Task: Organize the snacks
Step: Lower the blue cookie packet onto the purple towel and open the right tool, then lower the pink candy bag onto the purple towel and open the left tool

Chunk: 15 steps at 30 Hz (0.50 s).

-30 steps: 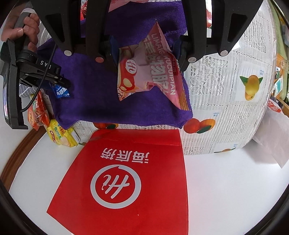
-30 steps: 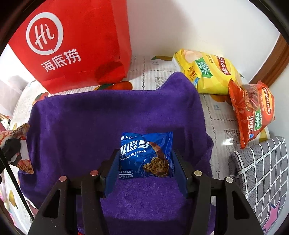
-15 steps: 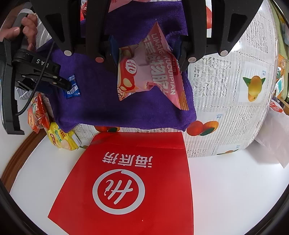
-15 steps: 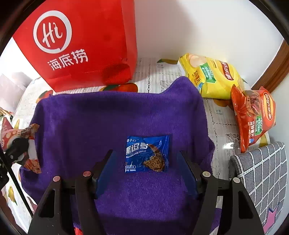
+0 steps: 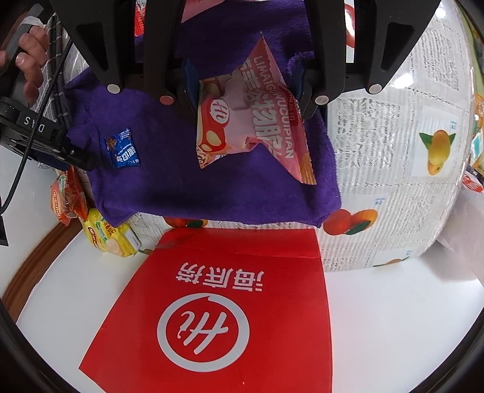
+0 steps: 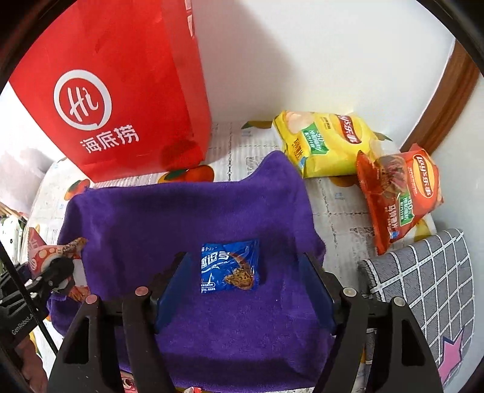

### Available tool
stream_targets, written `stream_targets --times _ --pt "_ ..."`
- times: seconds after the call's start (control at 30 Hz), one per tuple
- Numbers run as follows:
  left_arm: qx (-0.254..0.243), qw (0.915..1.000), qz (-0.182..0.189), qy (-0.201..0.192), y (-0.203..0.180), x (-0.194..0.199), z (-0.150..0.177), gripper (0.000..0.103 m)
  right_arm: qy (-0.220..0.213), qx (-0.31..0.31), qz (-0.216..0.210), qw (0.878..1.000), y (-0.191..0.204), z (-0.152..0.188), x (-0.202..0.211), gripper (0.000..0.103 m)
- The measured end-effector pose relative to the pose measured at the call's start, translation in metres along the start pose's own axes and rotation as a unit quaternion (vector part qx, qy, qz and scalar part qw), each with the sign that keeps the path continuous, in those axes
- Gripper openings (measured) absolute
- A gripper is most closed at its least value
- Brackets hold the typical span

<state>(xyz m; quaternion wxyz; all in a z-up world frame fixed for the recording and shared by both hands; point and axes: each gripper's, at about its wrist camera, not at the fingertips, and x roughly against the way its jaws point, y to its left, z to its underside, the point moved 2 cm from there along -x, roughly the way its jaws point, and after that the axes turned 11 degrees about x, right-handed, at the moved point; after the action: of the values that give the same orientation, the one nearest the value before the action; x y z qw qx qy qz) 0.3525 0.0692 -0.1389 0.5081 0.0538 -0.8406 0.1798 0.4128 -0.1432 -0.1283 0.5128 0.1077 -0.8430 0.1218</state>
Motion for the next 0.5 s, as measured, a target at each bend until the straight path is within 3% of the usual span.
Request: stream_targets --times 0.37,0.5 --pt "0.019 0.9997 0.007 0.010 0.005 -0.016 0.002 0.045 -0.040 0.007 -0.017 0.999 0.002 -0.001 0.003 0.073" --pt "0.019 0.9998 0.000 0.007 0.005 -0.017 0.002 0.045 -0.024 0.033 -0.030 0.999 0.012 -0.003 0.000 0.073"
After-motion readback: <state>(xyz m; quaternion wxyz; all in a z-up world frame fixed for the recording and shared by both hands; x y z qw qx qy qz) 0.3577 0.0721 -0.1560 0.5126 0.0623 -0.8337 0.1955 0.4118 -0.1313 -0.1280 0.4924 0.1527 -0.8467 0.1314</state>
